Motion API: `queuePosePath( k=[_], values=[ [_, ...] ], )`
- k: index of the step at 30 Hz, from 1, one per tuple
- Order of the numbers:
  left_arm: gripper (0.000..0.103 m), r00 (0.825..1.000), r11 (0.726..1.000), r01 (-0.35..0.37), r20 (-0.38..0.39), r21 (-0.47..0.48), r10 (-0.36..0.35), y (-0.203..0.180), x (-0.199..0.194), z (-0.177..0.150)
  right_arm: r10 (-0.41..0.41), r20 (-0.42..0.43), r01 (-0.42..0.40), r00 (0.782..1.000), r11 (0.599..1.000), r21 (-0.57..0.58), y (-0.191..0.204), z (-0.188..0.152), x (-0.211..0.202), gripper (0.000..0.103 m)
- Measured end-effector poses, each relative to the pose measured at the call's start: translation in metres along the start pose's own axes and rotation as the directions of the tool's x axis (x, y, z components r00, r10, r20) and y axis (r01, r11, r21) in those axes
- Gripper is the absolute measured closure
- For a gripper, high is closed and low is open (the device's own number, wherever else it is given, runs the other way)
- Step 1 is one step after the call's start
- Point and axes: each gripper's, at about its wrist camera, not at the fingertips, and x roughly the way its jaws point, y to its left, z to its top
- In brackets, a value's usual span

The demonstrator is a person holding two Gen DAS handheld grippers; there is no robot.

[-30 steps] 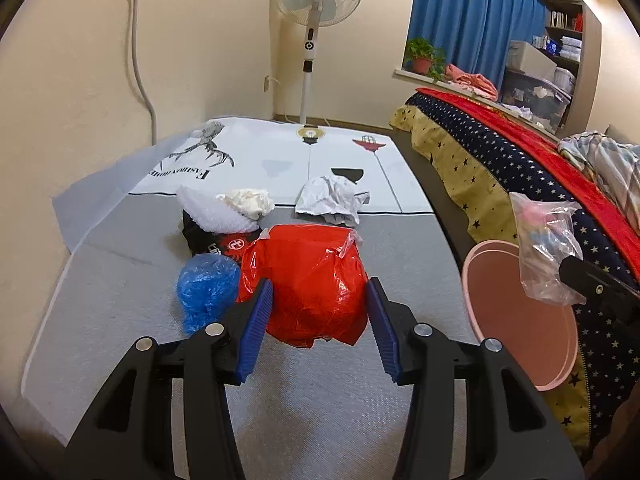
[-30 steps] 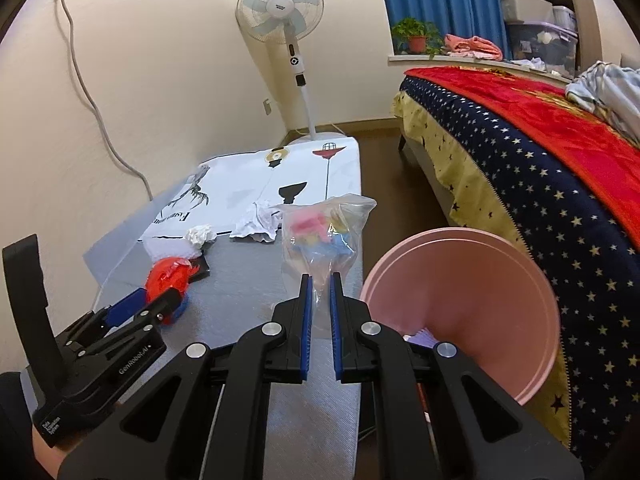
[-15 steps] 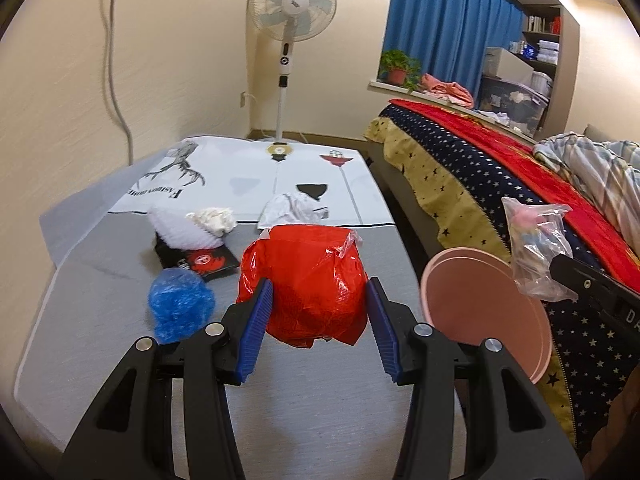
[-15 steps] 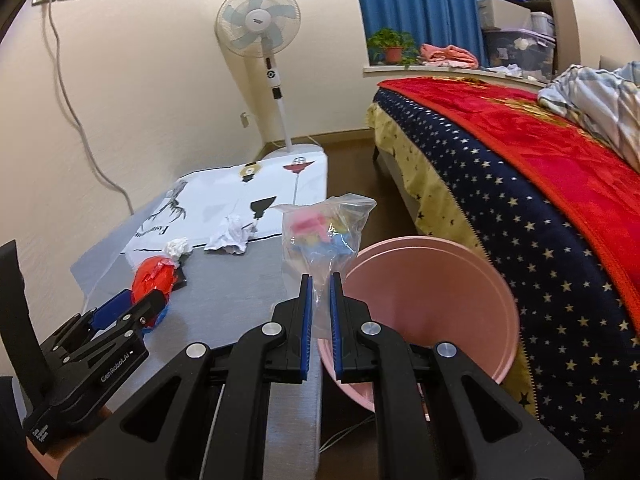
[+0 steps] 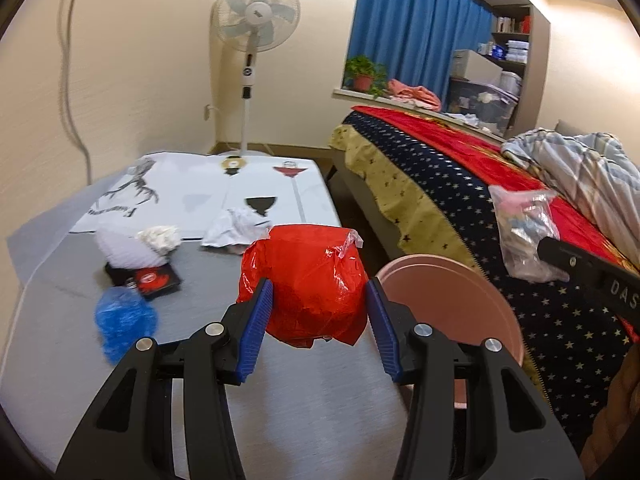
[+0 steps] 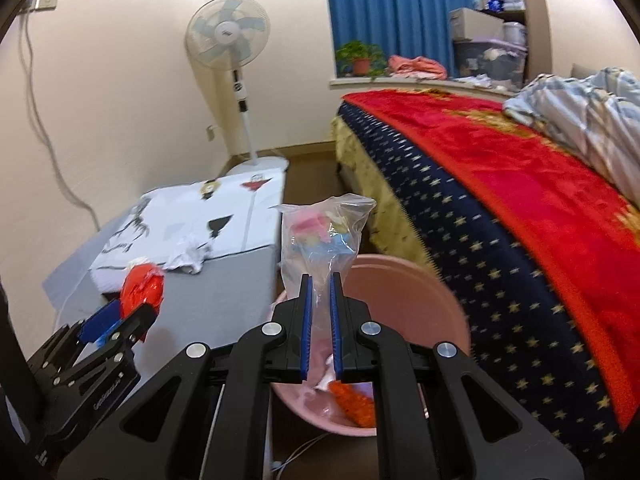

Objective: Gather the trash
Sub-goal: 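Open both tools to drop the red bag and clear bag into the pink bin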

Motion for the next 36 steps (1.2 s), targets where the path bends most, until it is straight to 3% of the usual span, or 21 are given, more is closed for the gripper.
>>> queuePosePath(
  k=[13,26,29,32,36],
  values=[
    [0.056,0.992,0.989,0.129,-0.021,0.067,-0.128,-0.059,0.027,-0.002,-0.088,-0.011,0.088,0.996,0.995,0.035,-0.029,0.008,0.002,0.094],
    [0.055,0.985,0.984,0.168,-0.057,0.057,-0.164,-0.078,0.05,-0.003,-0.125,-0.043,0.128,0.991,0.99,0.057,-0.043,0.007,0.01,0.094],
    [0.053,0.979,0.98,0.189,-0.093,0.062,-0.183,-0.083,0.057,-0.005,-0.142,-0.044,0.144,0.989,0.988,0.061,-0.045,0.006,0.01,0.09],
    [0.047,0.98,0.981,0.18,-0.104,0.067,-0.173,-0.083,0.059,-0.008,-0.164,-0.048,0.168,0.985,0.982,0.09,-0.052,0.005,0.01,0.059],
    [0.047,0.982,0.986,0.164,-0.098,0.039,-0.16,-0.072,0.056,-0.007,-0.159,-0.057,0.165,0.986,0.977,0.134,-0.062,0.003,0.009,0.057]
  ],
)
